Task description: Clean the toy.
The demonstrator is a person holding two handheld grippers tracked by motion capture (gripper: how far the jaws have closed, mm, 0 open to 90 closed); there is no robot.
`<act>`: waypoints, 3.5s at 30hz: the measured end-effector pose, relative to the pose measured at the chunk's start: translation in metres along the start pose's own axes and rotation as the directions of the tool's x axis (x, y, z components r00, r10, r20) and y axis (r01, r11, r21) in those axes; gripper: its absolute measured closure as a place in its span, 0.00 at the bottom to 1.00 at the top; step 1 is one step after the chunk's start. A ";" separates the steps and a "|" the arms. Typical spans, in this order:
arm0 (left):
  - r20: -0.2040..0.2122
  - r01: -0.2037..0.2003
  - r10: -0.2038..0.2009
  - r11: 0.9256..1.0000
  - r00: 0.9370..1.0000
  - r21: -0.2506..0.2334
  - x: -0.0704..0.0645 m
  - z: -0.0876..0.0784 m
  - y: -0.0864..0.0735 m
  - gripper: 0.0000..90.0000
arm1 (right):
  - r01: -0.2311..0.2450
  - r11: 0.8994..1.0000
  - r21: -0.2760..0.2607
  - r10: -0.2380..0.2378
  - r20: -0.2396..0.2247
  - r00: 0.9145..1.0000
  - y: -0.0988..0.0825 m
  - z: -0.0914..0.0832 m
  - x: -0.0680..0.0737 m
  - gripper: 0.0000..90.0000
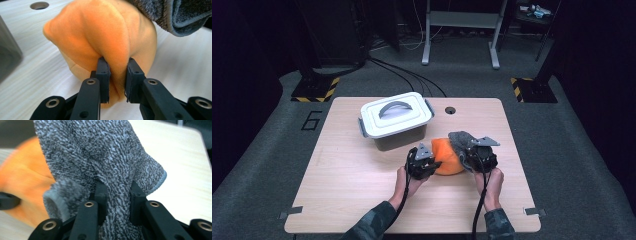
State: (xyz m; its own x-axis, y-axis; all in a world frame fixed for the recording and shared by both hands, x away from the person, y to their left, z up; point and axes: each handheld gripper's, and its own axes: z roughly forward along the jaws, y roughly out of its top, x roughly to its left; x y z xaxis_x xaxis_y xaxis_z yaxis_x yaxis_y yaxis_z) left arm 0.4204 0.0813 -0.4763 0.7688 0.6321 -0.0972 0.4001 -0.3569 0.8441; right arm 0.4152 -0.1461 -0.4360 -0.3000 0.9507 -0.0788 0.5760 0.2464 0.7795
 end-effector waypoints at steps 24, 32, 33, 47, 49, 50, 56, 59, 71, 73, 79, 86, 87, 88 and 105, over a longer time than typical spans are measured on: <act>0.043 0.116 -0.116 0.993 0.992 0.002 0.006 -0.004 -0.010 0.83 | 0.015 0.995 0.101 -0.015 0.007 1.000 -0.010 0.022 0.004 0.82; 0.035 0.129 -0.129 0.992 0.991 0.003 0.006 -0.003 -0.006 0.82 | 0.011 0.998 0.065 -0.013 0.037 0.999 -0.003 0.007 -0.002 0.82; 0.037 0.126 -0.126 0.992 0.991 0.004 0.008 -0.003 -0.006 0.82 | 0.011 0.998 0.065 -0.013 0.037 0.999 -0.003 0.007 -0.002 0.82; 0.040 0.119 -0.120 0.993 0.992 0.009 0.009 -0.003 -0.006 0.80 | 0.096 0.991 0.095 -0.098 0.018 0.995 -0.002 0.013 0.024 0.82; 0.044 0.122 -0.122 0.993 0.992 0.006 0.009 -0.002 -0.006 0.78 | 0.066 0.991 0.117 -0.070 0.028 0.997 -0.006 0.017 0.017 0.82; 0.047 0.123 -0.124 0.992 0.991 0.005 0.009 -0.002 -0.006 0.76 | 0.048 0.992 0.113 -0.049 0.013 0.999 -0.008 0.019 0.014 0.82; 0.026 0.071 -0.072 0.997 0.997 0.032 0.006 -0.008 -0.005 0.52 | 0.032 0.995 0.099 -0.033 0.008 0.999 -0.009 0.024 0.006 0.82; 0.014 0.040 -0.041 0.998 0.999 0.043 0.004 -0.007 -0.007 0.65 | 0.002 0.995 0.095 -0.001 -0.006 1.000 -0.008 0.026 0.002 0.82; -0.010 0.062 -0.062 0.997 0.998 0.044 0.003 -0.006 -0.007 0.81 | 0.162 0.986 0.023 -0.161 -0.035 0.986 0.015 -0.008 0.054 0.81; -0.009 0.068 -0.068 0.997 0.998 0.043 0.006 -0.006 -0.009 0.82 | 0.195 0.980 0.037 -0.195 -0.010 0.981 0.013 0.000 0.059 0.81; 0.003 0.072 -0.072 0.997 0.997 0.036 0.007 -0.006 -0.011 0.85 | 0.107 0.992 0.066 -0.106 -0.008 0.994 0.004 0.012 0.030 0.81; 0.005 0.079 -0.079 0.996 0.997 0.038 0.009 -0.006 -0.014 0.84 | 0.004 0.996 0.092 -0.003 -0.010 1.000 -0.006 0.020 0.002 0.81; 0.004 0.078 -0.078 0.996 0.997 0.041 0.009 -0.006 -0.013 0.84 | -0.002 0.996 0.085 0.003 -0.014 1.000 -0.007 0.020 0.002 0.81; -0.002 0.063 -0.063 0.997 0.998 0.042 0.009 -0.007 -0.012 0.80 | 0.011 0.997 0.083 -0.010 -0.015 1.000 -0.006 0.019 0.005 0.81; -0.082 -0.053 0.060 0.995 0.995 0.090 -0.002 0.011 0.019 0.48 | 0.023 0.998 0.060 -0.021 -0.022 1.000 -0.002 0.007 0.005 0.82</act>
State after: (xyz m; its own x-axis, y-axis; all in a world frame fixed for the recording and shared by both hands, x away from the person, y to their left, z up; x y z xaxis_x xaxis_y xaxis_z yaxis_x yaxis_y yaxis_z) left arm 0.4313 0.0659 -0.4659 0.7478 0.6639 -0.0025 0.4026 -0.4503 0.7970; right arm 0.4180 -0.1401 -0.4424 -0.3286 0.9409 -0.0819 0.6136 0.2786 0.7389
